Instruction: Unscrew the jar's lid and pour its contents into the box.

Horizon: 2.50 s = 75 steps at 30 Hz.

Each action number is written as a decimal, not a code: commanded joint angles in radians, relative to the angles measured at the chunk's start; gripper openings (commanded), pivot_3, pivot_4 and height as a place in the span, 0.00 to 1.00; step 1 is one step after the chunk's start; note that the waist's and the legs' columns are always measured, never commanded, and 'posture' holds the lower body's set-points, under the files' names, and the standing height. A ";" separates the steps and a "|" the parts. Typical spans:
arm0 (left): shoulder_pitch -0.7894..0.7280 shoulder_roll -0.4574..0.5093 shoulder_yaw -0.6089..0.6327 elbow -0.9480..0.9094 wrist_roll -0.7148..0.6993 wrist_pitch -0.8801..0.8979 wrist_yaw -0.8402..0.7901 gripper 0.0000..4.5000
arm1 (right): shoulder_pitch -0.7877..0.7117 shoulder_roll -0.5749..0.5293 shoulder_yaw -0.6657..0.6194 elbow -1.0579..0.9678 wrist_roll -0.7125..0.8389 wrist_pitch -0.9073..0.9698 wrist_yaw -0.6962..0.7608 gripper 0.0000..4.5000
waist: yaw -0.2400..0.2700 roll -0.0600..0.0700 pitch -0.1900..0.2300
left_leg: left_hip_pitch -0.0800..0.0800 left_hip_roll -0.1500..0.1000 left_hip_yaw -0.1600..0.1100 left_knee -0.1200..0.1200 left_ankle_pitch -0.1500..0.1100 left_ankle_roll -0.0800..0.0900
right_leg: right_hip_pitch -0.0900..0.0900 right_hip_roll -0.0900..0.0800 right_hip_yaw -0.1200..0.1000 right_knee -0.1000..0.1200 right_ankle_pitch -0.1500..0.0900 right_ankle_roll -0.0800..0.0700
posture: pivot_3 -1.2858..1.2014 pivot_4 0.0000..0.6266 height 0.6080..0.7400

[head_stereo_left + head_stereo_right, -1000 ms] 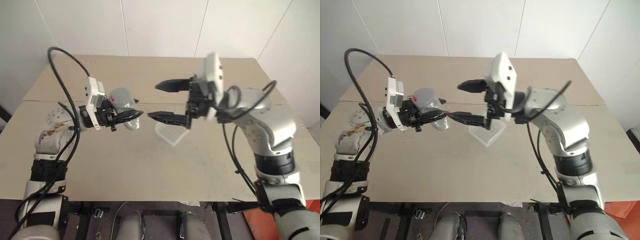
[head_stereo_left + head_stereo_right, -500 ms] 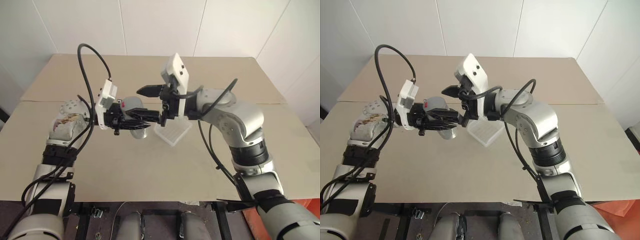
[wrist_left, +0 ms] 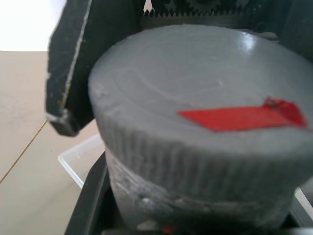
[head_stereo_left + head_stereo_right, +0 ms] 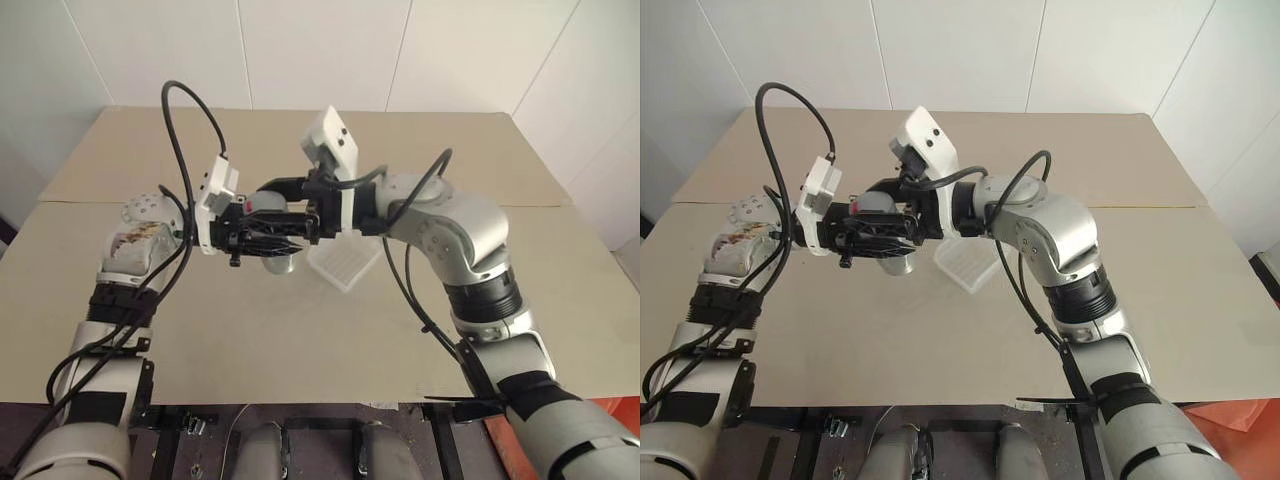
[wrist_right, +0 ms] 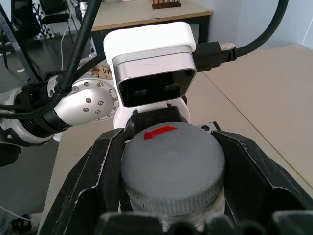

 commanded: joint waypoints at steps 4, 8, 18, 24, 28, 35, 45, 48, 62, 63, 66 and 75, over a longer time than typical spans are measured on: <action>-0.035 0.102 -0.038 -0.151 -0.203 0.025 -0.091 0.43 | -0.040 -0.056 0.000 0.189 0.064 -0.318 0.598 0.61 | -0.001 0.000 0.000 | -0.001 0.000 0.000 0.000 0.000 0.000 | 0.000 0.000 0.000 0.000 0.000 0.000 | 0.52 0.24 1.00; -0.017 0.193 -0.101 -0.241 -0.340 0.054 -0.091 0.43 | -0.163 -0.020 0.042 0.441 0.012 -0.461 0.805 0.61 | -0.013 0.001 0.001 | 0.000 0.000 -0.005 -0.001 0.000 0.000 | -0.003 0.001 0.003 0.000 0.000 0.001 | 0.52 0.24 1.00; 0.018 0.178 -0.064 -0.170 -0.268 0.015 -0.091 0.43 | -0.161 -0.020 -0.020 0.512 -0.065 -0.520 0.676 0.99 | 0.004 0.001 0.001 | -0.003 0.001 -0.005 0.000 0.001 -0.002 | -0.005 0.002 0.002 0.003 0.000 0.000 | 0.52 0.24 1.00; 0.027 0.144 -0.020 -0.093 -0.200 -0.005 -0.067 0.43 | -0.018 -0.128 -0.113 0.254 -0.042 -0.390 0.503 0.99 | 0.012 0.001 0.001 | -0.005 0.000 0.000 0.000 0.001 -0.002 | -0.005 0.001 0.000 0.003 0.000 0.000 | 0.52 0.24 1.00; 0.018 0.115 -0.010 -0.021 -0.133 -0.040 -0.040 0.43 | 0.058 -0.139 -0.157 -0.001 -0.015 -0.204 0.274 0.99 | 0.002 0.001 0.001 | -0.005 0.001 0.001 -0.001 0.002 -0.003 | -0.007 0.002 0.000 0.003 0.000 0.000 | 0.52 0.24 1.00; -0.014 0.062 -0.006 0.026 -0.085 -0.051 -0.042 0.43 | 0.071 -0.033 -0.091 -0.234 -0.031 0.012 -0.027 0.99 | -0.002 0.001 0.001 | -0.005 0.001 0.001 -0.001 0.002 -0.004 | -0.007 0.002 0.000 0.004 0.000 0.000 | 0.52 0.24 1.00; -0.019 0.060 0.012 0.005 -0.070 -0.034 -0.058 0.43 | 0.025 0.086 -0.012 -0.144 -0.108 0.004 -0.179 0.99 | -0.001 0.001 0.001 | -0.006 0.001 0.000 0.000 0.002 -0.003 | -0.007 0.002 0.000 0.003 0.001 0.000 | 0.52 0.24 1.00; -0.005 0.067 0.025 -0.019 -0.071 -0.024 -0.057 0.43 | 0.023 0.082 -0.014 -0.108 -0.133 -0.016 -0.188 0.99 | -0.002 0.001 0.001 | -0.006 0.001 0.000 0.000 0.002 -0.003 | -0.007 0.002 0.000 0.003 0.001 0.000 | 0.52 0.24 1.00; 0.076 0.131 0.084 -0.110 -0.090 0.025 -0.056 0.43 | 0.111 -0.161 -0.162 -0.094 -0.101 -0.046 -0.133 0.99 | 0.010 0.001 0.001 | -0.007 0.000 0.000 0.000 0.001 -0.002 | -0.006 0.001 -0.001 0.002 0.001 0.000 | 0.52 0.24 1.00; 0.078 0.132 0.086 -0.112 -0.090 0.027 -0.056 0.43 | 0.115 -0.168 -0.166 -0.094 -0.101 -0.046 -0.133 0.99 | 0.009 0.001 0.001 | -0.007 0.000 0.001 0.000 0.001 -0.002 | -0.006 0.001 -0.001 0.001 0.001 0.000 | 0.52 0.24 1.00; 0.075 0.125 0.084 -0.106 -0.082 0.025 -0.054 0.43 | 0.126 -0.169 -0.168 -0.131 -0.087 -0.039 -0.126 0.99 | -0.001 0.001 0.001 | -0.007 0.001 0.001 -0.001 0.001 -0.002 | -0.007 0.002 0.000 0.002 0.001 0.000 | 0.52 0.24 1.00; 0.027 0.063 0.057 -0.048 -0.044 0.000 -0.049 0.43 | 0.108 -0.053 -0.103 -0.308 0.025 0.026 -0.124 0.99 | -0.002 0.001 0.001 | -0.007 0.001 0.000 0.000 0.001 -0.002 | -0.007 0.002 0.000 0.002 0.001 0.000 | 0.52 0.24 1.00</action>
